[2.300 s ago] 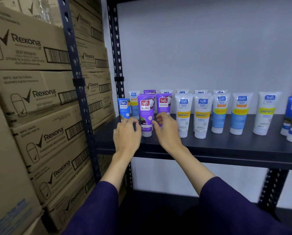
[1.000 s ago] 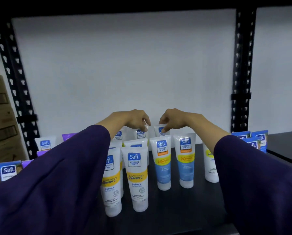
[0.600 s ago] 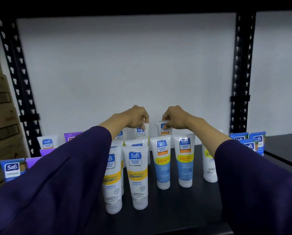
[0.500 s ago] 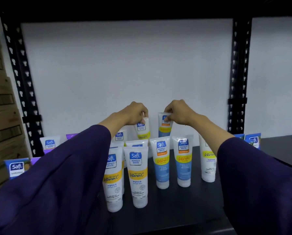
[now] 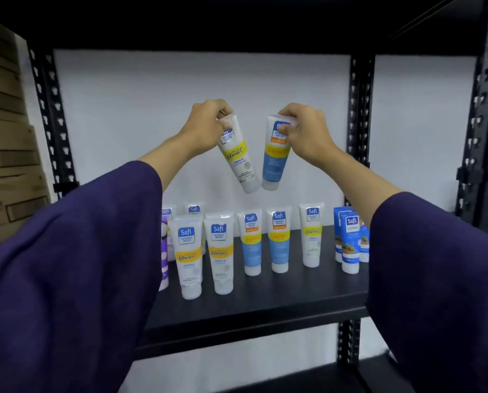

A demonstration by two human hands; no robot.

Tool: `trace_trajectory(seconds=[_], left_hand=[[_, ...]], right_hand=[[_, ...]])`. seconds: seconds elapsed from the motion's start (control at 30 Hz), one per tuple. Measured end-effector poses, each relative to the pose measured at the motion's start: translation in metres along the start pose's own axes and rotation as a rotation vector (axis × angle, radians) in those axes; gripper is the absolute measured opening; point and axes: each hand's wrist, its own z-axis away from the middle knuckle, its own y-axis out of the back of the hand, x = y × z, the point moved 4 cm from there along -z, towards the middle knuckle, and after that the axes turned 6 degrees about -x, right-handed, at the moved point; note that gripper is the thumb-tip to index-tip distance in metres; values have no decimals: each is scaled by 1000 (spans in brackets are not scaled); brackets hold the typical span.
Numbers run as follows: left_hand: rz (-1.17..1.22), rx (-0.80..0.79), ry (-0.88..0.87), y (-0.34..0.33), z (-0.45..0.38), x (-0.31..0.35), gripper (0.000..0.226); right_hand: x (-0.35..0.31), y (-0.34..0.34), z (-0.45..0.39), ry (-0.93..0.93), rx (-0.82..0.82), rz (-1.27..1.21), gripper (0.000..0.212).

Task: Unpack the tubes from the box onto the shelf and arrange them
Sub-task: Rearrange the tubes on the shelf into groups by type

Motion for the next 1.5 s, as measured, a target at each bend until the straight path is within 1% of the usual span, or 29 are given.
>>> trace_trajectory(seconds=[0.13,0.27,0.43,0.57,0.73,0.83,0.87,0.97,1.03,1.1,1.13,1.2,1.3,1.4,1.5], left_hand=[[28,-73,-30,-10,28,20,23],[54,-189,-45,-42,58,30,26],[118,-280,-2,-91,94,29,27],[177,-310,56,-125,114,22,27],[187,-265,93,-142,119,11,28],[264,-164,98,-148,126,8,29],[302,-111,104,-150,131,7,33],[481,26,169,-162,152,1,58],[576,66,237,-172,168,-3,68],[624,78,272,-183,183,-7,72],[629,61,285,-188,191,-8,71],[607,-22,320,-199,201,-12,66],[539,-113,334,-206,206,-16,51],[534,-101,321,-203,207,-13,43],[574,-35,300,-195,212,-9,41]], right_hand=[[-3,17,30,15,-50,-16,22],[19,16,68,-39,-167,3,22],[54,1,114,-138,-236,-28,21],[73,-14,136,-157,-293,-17,23],[82,-26,148,-124,-300,-58,23],[84,-32,151,-129,-250,-126,28],[85,-34,153,-141,-224,-174,33],[88,-40,165,-200,-165,-369,49],[92,-46,175,-238,-149,-459,56],[98,-53,186,-271,-156,-514,57],[101,-57,192,-277,-167,-520,56],[106,-63,201,-269,-191,-491,52],[114,-70,211,-291,-241,-460,49],[122,-78,219,-345,-299,-463,48],[123,-81,221,-353,-276,-456,46]])
